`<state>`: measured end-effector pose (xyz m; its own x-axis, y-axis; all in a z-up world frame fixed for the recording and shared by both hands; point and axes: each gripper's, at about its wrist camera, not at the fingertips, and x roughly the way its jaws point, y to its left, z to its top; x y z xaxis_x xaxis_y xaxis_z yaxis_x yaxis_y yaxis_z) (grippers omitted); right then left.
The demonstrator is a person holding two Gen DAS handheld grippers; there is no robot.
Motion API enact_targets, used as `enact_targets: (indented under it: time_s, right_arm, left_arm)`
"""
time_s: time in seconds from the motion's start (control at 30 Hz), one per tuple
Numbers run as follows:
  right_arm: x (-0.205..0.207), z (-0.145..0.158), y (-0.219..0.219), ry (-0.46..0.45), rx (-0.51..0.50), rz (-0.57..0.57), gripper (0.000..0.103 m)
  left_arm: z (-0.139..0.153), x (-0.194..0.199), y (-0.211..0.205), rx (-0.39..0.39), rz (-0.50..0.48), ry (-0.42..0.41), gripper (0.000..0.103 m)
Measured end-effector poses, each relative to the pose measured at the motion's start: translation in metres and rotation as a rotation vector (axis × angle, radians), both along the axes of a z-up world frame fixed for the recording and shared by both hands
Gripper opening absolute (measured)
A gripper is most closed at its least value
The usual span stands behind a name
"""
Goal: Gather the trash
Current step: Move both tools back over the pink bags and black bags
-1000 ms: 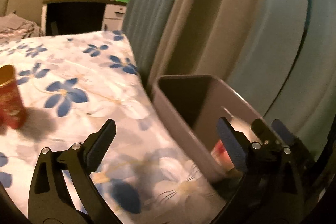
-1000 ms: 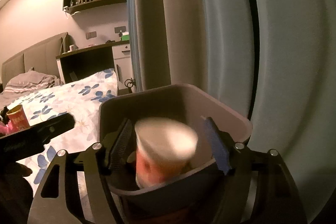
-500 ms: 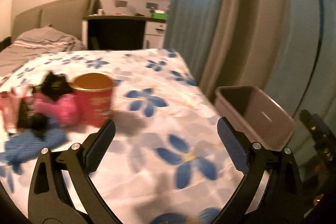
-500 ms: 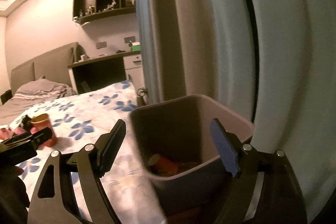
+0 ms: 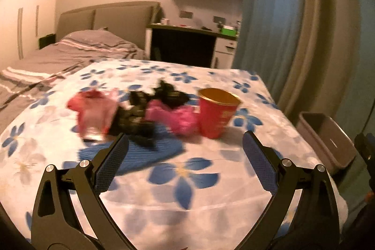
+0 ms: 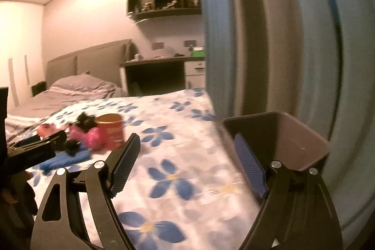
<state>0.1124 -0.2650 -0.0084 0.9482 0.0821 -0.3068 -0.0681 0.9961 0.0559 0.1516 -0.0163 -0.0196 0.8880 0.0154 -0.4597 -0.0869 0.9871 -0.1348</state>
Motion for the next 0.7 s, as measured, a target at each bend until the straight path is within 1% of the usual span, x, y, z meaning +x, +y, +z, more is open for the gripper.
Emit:
enact_targets:
  time_s: [0.13, 0.4, 0.53, 0.7]
  right_arm:
    - [0.002, -0.002, 0.027, 0.014, -0.008, 0.058, 0.08]
    - [0.013, 0.0, 0.066, 0.029, -0.021, 0.119, 0.08]
    - [0.021, -0.003, 0.086, 0.043, -0.013, 0.154, 0.08]
    - [0.028, -0.005, 0.116, 0.053, -0.029, 0.211, 0.08]
  left_arm:
    - [-0.002, -0.01, 0.031, -0.016, 0.054, -0.001, 0.096]
    - [0.0, -0.019, 0.082, -0.045, 0.129, -0.017, 0.096]
    - [0.0, -0.021, 0.104, -0.047, 0.167, -0.017, 0.096]
    - [-0.003, -0.022, 0.127, -0.052, 0.212, -0.013, 0.096]
